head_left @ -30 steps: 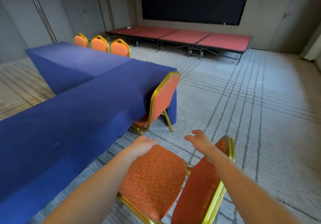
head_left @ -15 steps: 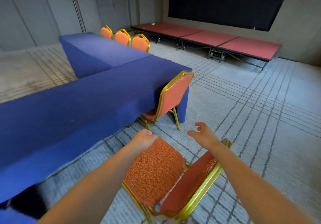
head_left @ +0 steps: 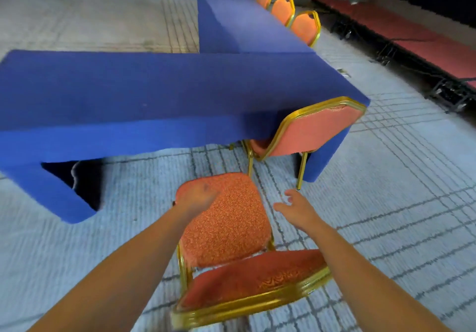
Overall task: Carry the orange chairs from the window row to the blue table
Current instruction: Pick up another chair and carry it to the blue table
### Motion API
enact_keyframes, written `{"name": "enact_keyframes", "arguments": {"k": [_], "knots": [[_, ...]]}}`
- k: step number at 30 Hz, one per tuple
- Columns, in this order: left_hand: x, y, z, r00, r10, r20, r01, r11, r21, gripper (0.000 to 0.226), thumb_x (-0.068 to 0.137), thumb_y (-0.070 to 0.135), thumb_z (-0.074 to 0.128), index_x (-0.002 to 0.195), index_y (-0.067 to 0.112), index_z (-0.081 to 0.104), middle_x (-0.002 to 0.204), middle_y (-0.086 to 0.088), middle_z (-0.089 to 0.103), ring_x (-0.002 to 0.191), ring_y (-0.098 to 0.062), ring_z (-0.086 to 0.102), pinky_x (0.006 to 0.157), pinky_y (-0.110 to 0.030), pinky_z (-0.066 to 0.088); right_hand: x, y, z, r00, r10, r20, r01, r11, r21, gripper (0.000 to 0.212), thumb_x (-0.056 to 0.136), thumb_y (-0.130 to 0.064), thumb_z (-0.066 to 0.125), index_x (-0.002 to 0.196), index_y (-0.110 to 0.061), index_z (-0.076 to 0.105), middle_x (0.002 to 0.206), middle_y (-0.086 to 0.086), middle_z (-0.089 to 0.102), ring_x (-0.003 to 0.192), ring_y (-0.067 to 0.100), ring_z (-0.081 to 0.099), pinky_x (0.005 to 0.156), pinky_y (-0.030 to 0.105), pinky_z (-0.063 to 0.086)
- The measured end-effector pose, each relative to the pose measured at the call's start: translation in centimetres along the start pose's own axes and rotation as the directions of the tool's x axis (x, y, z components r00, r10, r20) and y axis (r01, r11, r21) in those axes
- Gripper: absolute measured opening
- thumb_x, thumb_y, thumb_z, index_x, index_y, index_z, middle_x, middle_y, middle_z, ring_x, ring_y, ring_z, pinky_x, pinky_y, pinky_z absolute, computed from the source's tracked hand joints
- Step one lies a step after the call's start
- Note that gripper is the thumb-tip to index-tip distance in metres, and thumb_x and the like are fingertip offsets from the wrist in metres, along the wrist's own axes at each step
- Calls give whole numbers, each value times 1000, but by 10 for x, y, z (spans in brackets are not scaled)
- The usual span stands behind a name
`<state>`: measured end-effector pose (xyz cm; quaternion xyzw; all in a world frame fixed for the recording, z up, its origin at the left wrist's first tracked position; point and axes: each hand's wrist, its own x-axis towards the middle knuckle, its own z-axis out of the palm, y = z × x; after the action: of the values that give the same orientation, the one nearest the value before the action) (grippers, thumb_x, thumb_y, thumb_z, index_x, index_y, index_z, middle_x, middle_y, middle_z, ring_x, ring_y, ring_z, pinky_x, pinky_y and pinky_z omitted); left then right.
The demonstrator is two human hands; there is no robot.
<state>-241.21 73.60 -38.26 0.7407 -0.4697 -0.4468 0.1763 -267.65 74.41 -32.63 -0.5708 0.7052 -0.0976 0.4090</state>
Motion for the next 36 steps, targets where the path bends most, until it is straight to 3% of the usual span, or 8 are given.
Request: {"name": "enact_keyframes", "arguments": {"k": [2,6,9,13,21,25,30,36], "knots": [[-3,-18,16,997,-81,-10,80,996,-28,75,73,59,53,119,0,60,122,-27,60,111,-40,59,93,-45,49,16,16,0,998,13,66,-9,999,-51,72,95,-36,63,153,-11,30,157,13,33,140,29,40,107,40,37],[-37,-22,32,964,-264,-39,260,962,-83,54,93,33,55,137,3,45,133,-18,54,117,-31,54,92,-33,43,42,46,8,981,91,173,-60,983,-176,72,94,-40,61,153,-13,29,154,15,37,133,31,48,104,41,41],[-31,-49,47,931,-364,-21,362,929,-75,54,94,33,55,138,5,43,131,-15,54,108,-26,56,88,-29,41,63,64,17,957,151,249,-83,961,-262,72,95,-38,60,154,-11,28,152,18,39,130,33,50,102,42,42],[-18,-82,69,885,-465,3,465,885,-20,54,94,33,54,136,2,46,138,-17,50,121,-31,53,98,-34,42,85,88,29,922,240,305,-123,926,-356,74,92,-39,63,152,-9,31,149,18,43,130,33,50,104,42,43],[-15,-110,98,794,-592,137,591,805,55,42,92,36,52,113,1,62,117,-14,63,105,-29,60,75,-29,40,115,122,43,814,417,405,-152,825,-544,70,94,-37,59,151,-7,32,153,17,39,134,32,46,95,34,41],[-22,-116,106,728,-656,197,652,752,96,43,88,42,54,106,5,65,115,-15,64,101,-28,61,74,-30,42,126,136,42,740,518,430,-198,778,-596,74,95,-43,58,152,-5,31,154,18,38,134,33,46,103,36,40],[-26,-123,106,631,-711,310,687,698,200,71,88,61,45,139,11,48,140,-16,49,124,-32,51,105,-42,40,140,136,41,657,585,475,-201,744,-637,77,96,-54,50,153,-6,29,155,17,37,134,34,46,106,38,40],[-15,-96,85,521,-751,404,716,643,272,73,92,64,38,138,9,47,134,-13,55,115,-30,58,100,-42,44,154,119,33,513,684,518,-213,686,-696,77,93,-68,40,148,-15,42,140,16,54,121,34,57,106,41,43]]}}
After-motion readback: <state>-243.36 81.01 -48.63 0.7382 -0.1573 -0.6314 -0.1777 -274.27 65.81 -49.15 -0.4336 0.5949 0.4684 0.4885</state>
